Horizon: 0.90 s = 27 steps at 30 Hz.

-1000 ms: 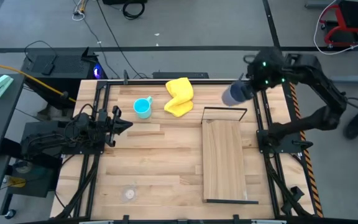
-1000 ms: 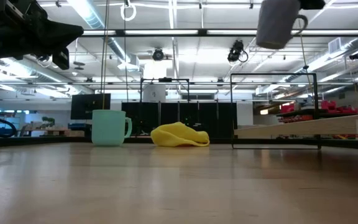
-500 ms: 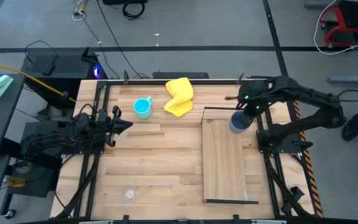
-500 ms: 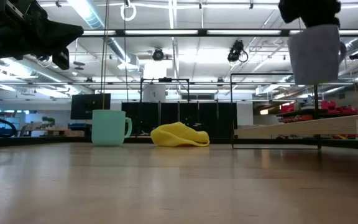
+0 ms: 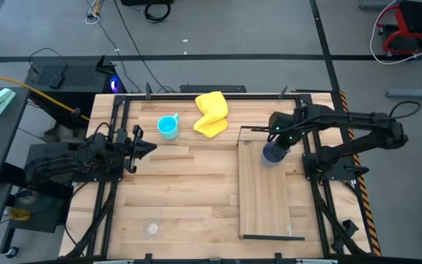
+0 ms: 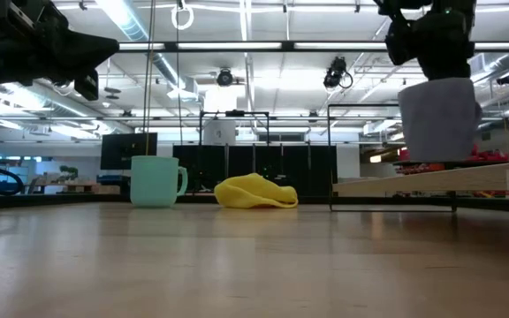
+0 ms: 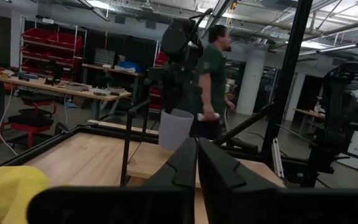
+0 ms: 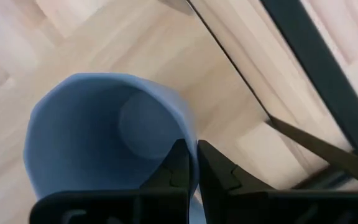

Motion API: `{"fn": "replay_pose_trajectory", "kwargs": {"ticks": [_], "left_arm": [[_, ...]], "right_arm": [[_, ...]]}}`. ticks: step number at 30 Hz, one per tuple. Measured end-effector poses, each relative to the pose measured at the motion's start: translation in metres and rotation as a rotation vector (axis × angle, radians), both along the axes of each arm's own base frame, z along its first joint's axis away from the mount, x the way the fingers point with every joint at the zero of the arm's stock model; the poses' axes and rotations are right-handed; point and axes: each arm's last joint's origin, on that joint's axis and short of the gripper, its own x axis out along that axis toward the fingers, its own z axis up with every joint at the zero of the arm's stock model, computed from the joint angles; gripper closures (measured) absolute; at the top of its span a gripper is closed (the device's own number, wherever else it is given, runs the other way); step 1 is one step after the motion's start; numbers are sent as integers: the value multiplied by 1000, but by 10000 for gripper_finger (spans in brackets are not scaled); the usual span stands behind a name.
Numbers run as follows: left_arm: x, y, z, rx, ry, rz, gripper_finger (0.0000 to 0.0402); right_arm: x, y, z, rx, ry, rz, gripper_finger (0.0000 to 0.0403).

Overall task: Stack small to large cups/mugs on shelf
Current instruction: Put the violet mug on the shelf

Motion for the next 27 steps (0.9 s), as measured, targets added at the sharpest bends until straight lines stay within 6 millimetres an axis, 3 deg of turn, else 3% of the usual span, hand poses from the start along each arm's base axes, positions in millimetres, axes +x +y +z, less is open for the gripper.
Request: {"fn": "replay_pose_trajectory", "kwargs": {"ticks": [27], "left_arm": [[0,0,-1,-2,7,0,382]], "right_arm": [[27,-5,-22,4,28,-37,387]]}}
